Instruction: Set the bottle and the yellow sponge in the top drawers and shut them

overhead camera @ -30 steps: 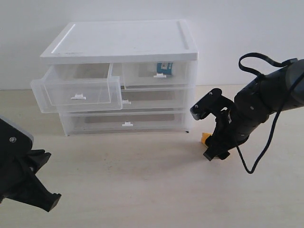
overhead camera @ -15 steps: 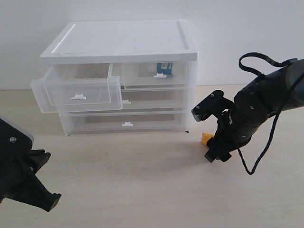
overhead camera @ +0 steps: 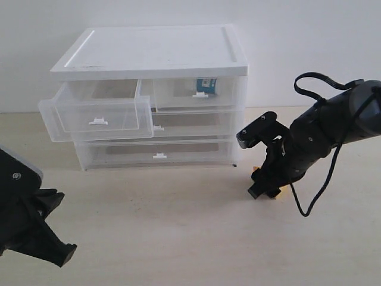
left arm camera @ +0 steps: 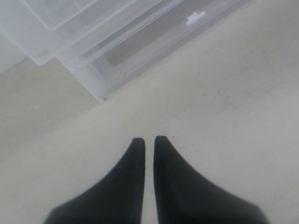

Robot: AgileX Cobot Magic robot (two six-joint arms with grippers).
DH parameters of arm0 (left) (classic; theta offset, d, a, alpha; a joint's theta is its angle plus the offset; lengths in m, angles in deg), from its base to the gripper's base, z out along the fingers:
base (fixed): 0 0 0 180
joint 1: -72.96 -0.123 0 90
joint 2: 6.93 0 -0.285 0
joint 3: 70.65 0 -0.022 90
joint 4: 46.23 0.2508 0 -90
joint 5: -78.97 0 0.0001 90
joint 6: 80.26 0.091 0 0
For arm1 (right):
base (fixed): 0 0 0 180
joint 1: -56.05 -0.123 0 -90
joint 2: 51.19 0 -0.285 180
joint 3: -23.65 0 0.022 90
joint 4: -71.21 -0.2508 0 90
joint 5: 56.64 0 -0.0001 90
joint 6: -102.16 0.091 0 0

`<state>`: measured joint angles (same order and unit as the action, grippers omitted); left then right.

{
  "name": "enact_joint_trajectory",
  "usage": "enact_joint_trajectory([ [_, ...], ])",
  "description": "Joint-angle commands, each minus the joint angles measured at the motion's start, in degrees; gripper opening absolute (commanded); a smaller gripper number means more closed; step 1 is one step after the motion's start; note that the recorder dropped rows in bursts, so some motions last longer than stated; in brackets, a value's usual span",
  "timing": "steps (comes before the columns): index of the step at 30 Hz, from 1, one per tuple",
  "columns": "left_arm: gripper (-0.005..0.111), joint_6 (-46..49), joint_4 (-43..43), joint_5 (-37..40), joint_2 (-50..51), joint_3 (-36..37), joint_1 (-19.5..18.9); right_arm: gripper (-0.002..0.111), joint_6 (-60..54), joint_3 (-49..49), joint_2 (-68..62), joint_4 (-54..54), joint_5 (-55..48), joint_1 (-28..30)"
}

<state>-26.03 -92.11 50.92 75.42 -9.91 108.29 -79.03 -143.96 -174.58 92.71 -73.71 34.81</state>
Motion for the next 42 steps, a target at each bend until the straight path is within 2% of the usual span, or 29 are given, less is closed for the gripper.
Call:
enact_joint_trajectory([
  [1, 0.004, -0.55, 0.28, 0.08, -0.22, -0.25, -0.10, 0.068, -0.27, 0.66, -2.30, -0.28, -0.04, 0.16],
  [10, 0.004, -0.55, 0.95, -0.13, -0.22, -0.25, -0.10, 0.068, -0.68, -3.23, -2.06, -0.24, -10.74, 0.06],
  [19, 0.004, -0.55, 0.95, -0.13, -0.22, -0.25, -0.10, 0.068, -0.79, -4.00, -1.19, -1.80, -16.76, 0.06],
  [36, 0.004, -0.55, 0.95, 0.48, -0.22, -0.25, -0.10, 0.067, -5.43, -3.89, -1.07, -6.84, -9.69, 0.06],
  [42, 0.004, -0.55, 0.95, 0.30, -0.22, -0.25, -0.10, 0.066, -10.56, -3.89, -1.07, -12.67, -9.27, 0.06],
])
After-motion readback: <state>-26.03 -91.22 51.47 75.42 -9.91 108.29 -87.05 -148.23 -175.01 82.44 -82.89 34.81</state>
